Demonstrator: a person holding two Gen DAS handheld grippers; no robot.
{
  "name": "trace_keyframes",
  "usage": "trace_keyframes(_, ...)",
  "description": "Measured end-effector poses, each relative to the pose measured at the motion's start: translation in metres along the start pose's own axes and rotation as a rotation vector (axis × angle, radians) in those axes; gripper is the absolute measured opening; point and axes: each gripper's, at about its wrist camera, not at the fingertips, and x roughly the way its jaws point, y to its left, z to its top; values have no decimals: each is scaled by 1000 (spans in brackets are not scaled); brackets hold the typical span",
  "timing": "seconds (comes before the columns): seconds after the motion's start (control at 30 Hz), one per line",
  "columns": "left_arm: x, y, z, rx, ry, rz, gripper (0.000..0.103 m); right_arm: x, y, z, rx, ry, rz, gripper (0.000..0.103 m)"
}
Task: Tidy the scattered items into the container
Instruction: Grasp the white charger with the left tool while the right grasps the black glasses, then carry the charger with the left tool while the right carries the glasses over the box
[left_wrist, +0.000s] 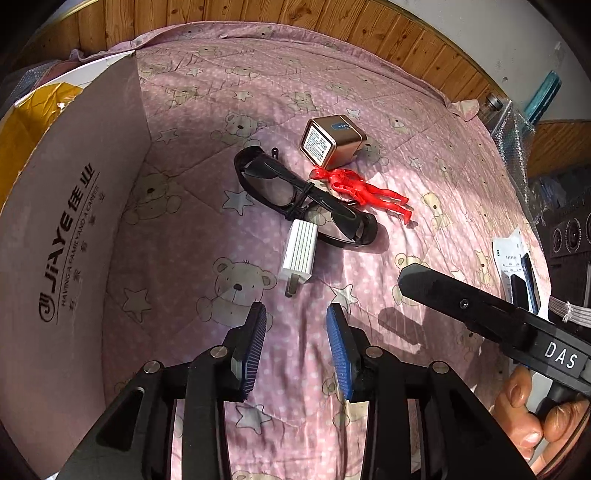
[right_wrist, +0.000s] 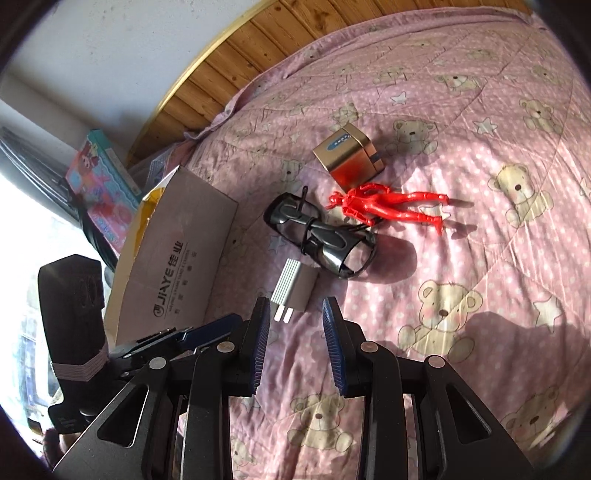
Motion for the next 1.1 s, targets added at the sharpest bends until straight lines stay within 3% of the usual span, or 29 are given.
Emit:
trace_keyframes(0.2,33,2,20,-21,20,-14,38,14,6,37,-146,-1,-58,33)
trace_keyframes(0.37,59,1,29,-33,36,-15,38,50,19,58,-315,98,-43,33)
trace_keyframes(0.5,62,-2,33,2,-32,2,38,85,24,61,-422,194,-93,33)
trace_keyframes(0.57,64,-3,32,25,-53,19,34,98,24,60,-461,212,-131,33)
trace_keyframes(0.6,64,-5,31,44,-59,38,25,100,24,60,-473,199,-152,33)
trace_keyframes(0.67,64,-5,30,72,-68,60,22,112,15,61,-438,237,-162,24)
trace_keyframes(0.8,60,2,29,43,-75,45,22,109,5,62,-362,215,-95,15)
trace_keyframes(1.1,11,22,7,-22,-109,33,22,53,23,33,-278,137,-13,14)
